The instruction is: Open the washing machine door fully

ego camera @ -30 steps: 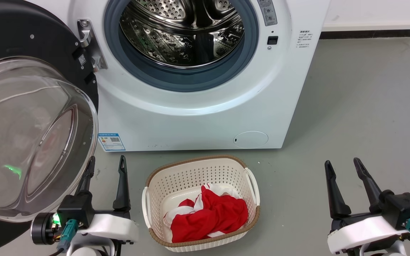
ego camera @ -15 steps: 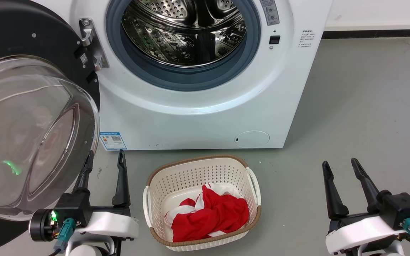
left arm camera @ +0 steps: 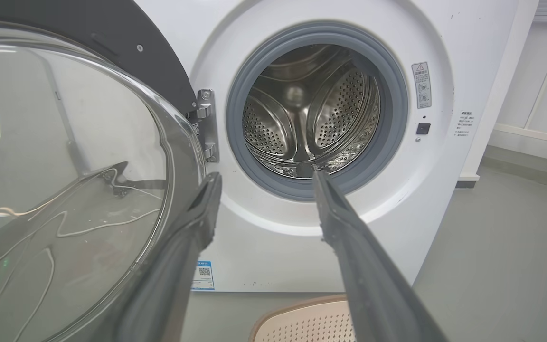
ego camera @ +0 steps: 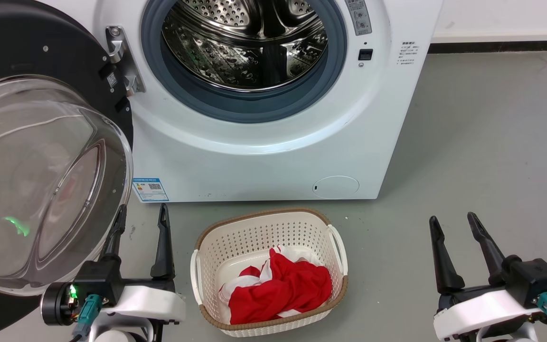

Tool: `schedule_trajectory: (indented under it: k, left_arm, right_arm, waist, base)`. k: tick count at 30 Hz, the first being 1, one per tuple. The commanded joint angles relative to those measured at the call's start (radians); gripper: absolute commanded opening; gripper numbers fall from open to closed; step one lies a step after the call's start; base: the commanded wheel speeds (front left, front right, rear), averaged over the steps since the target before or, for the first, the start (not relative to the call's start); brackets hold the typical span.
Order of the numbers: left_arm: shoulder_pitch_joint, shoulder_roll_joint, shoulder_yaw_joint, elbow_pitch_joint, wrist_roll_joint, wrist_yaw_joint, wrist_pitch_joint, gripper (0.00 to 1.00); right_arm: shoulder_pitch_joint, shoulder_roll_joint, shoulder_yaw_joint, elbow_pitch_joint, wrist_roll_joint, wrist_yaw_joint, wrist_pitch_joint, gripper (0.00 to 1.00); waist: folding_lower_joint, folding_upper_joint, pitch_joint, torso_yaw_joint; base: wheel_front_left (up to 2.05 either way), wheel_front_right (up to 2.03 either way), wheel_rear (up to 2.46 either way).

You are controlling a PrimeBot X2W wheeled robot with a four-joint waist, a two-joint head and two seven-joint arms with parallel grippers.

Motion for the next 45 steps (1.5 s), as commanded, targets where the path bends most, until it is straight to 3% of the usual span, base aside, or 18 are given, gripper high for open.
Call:
schedule_trajectory:
  k: [1,11,12,45]
  left_arm:
    - [0.011,-0.002,0.005,0.003,0.006,-0.004,-0.002,1.00]
    - [0.010,-0.013,0.019,0.004,0.014,-0.016,-0.002,1.00]
    - [0.007,-0.010,0.017,0.007,0.008,-0.015,0.000,0.00]
    - [-0.015,-0.020,0.070,0.077,-0.544,-0.071,0.140,0.00]
  right_arm:
    - [-0.017,0.002,0.002,0.003,0.003,-0.001,-0.007,1.00]
    - [-0.017,0.002,0.002,0.010,0.013,-0.001,-0.007,1.00]
    - [-0.003,0.000,0.001,0.013,0.009,0.000,-0.007,0.00]
    - [-0.042,-0.030,-0.012,0.096,0.586,0.000,0.068,0.00]
  waist:
    - [0.0000,-0.0001,0.000,-0.001]
    - [0.0000,-0.0001,0.001,0.000]
    - [0.0000,-0.0001,0.001,0.000]
    - [0.0000,-0.0001,-0.009,0.005]
  base:
    - [0.00,0.00,0.00]
    - [0.00,0.00,0.00]
    - [0.00,0.00,0.00]
    - [0.00,0.00,0.00]
